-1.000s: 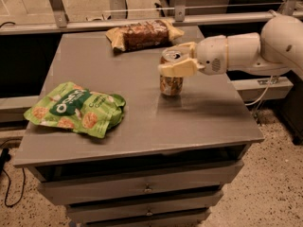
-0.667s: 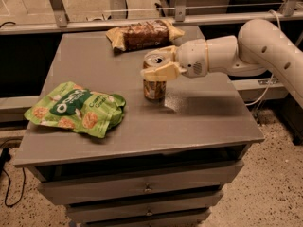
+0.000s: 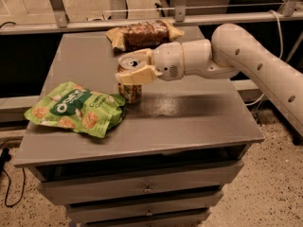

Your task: Move orange can near green rice chip bag

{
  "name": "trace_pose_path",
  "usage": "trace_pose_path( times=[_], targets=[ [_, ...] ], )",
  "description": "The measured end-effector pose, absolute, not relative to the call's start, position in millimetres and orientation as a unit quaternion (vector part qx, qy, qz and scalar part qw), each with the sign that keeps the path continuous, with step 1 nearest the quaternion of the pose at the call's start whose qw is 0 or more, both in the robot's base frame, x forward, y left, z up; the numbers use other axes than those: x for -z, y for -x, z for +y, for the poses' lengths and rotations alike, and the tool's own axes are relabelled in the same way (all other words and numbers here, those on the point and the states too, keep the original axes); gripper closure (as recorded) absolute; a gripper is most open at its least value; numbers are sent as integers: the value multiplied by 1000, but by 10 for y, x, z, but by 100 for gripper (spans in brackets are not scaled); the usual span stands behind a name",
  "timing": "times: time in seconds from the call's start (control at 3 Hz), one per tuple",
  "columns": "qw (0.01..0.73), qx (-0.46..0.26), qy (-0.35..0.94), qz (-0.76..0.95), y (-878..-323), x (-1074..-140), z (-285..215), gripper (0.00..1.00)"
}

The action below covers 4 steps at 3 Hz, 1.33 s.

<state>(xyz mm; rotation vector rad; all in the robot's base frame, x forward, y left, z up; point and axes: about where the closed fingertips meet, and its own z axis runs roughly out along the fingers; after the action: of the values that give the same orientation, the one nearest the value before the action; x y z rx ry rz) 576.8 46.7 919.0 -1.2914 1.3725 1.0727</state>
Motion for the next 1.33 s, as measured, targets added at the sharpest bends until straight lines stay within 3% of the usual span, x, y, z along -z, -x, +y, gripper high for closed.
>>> trace_pose_path(
  times=[0.33,1.33],
  targets=[
    [454,-455,524,558,-5682,-9116,618,85],
    [441,-466,523,561,-5619,-9058,710,15]
  ],
)
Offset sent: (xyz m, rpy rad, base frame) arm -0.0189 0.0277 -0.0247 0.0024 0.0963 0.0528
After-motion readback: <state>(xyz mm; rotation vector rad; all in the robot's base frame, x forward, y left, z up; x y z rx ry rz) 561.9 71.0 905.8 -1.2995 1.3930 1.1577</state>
